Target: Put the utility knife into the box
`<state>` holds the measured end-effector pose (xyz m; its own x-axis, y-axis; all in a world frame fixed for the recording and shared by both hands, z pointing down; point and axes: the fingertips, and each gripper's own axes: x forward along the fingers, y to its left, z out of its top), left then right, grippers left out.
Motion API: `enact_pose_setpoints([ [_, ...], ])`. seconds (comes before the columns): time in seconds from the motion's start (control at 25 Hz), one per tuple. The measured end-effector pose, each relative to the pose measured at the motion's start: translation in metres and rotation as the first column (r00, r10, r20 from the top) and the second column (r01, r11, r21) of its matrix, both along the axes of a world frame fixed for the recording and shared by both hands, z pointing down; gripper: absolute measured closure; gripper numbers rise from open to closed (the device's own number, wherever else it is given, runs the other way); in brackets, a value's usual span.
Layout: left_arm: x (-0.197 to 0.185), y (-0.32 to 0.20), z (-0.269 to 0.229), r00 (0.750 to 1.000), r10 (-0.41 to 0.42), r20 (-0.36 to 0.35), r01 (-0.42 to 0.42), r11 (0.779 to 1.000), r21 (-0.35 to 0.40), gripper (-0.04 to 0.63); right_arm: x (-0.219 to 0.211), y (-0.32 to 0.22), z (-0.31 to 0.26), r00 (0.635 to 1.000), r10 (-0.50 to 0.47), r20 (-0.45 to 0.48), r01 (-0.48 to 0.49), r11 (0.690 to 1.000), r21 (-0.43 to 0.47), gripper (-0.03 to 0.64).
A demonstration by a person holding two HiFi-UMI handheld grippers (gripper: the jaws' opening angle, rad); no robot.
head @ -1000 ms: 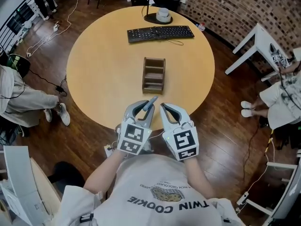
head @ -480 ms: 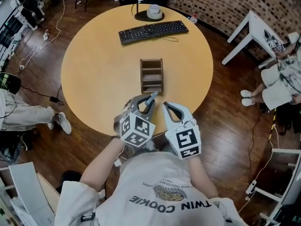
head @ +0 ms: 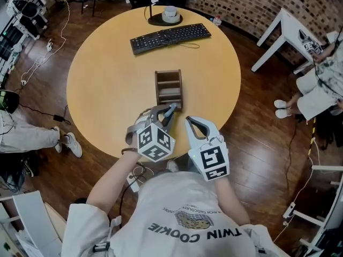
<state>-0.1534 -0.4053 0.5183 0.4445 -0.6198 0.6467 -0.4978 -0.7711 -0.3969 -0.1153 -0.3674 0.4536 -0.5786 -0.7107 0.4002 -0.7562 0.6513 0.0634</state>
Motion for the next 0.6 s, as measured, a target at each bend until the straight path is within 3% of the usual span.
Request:
enact_pose_setpoints([
  [0.32, 0.010, -0.014, 0.021, 0.991, 0.069, 0.113, -0.069, 0.998, -0.009, 0.518, 0.002, -0.009, 0.007, 1.000, -0.001, 0.004, 0.001, 1.000, -0.012, 0.615],
  [0.6, 0.017, -0.022, 0.035, 0.966, 0.135, 0.219, -0.133, 0.991, -0.023, 0.518, -0.002, -0.011, 0.012, 0.999, 0.002, 0.032, -0.001, 0.999, -0.033, 0.615],
])
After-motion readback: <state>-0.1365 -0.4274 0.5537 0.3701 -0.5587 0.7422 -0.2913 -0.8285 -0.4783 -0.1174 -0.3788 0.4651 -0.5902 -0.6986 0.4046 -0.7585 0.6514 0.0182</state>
